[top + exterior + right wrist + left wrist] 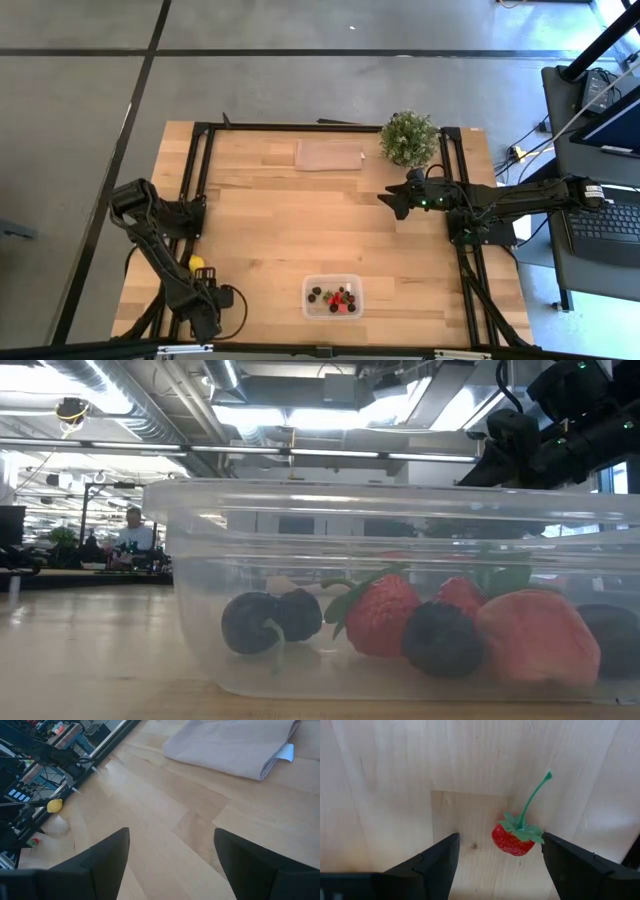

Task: Pick and placing Produce into tupperware
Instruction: Put the strawberry into the transparent container

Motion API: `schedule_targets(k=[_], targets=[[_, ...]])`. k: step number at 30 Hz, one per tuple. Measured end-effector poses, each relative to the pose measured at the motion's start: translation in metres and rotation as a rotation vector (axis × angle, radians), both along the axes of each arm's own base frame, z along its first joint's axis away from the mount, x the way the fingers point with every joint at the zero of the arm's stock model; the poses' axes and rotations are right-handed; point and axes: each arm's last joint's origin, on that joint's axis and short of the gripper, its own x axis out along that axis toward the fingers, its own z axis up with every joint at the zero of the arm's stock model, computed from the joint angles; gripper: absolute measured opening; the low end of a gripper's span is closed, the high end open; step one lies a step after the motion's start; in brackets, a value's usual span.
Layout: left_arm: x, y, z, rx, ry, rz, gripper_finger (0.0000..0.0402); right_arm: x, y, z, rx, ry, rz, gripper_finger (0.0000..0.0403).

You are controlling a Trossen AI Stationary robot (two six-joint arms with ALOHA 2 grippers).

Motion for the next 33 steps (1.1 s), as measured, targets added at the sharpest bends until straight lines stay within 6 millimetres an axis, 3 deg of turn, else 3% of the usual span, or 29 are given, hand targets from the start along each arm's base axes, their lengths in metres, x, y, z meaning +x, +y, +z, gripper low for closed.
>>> schedule_targets(k=[8,23,29,33], targets=[[0.000,0.000,0.000,0.003,0.001,0.000,0.0220,0.000,0.000,0.000,0.000,0.000,0.000,0.0291],[0.003,0.000,0.002,-0.021,-0.029,-0.008,0.0071,0.000,0.000,0.000,0.002,-0.001,-0.001,0.0291],[0.013,0.011,0.024,-0.038,-0.161,0.020,0.0006,0.000,0.000,0.000,0.004,-0.002,-0.002,0.0291],[0.019,0.023,0.038,-0.030,-0.207,0.059,0.0016,0.000,0.000,0.000,0.004,-0.002,-0.003,0.0291]])
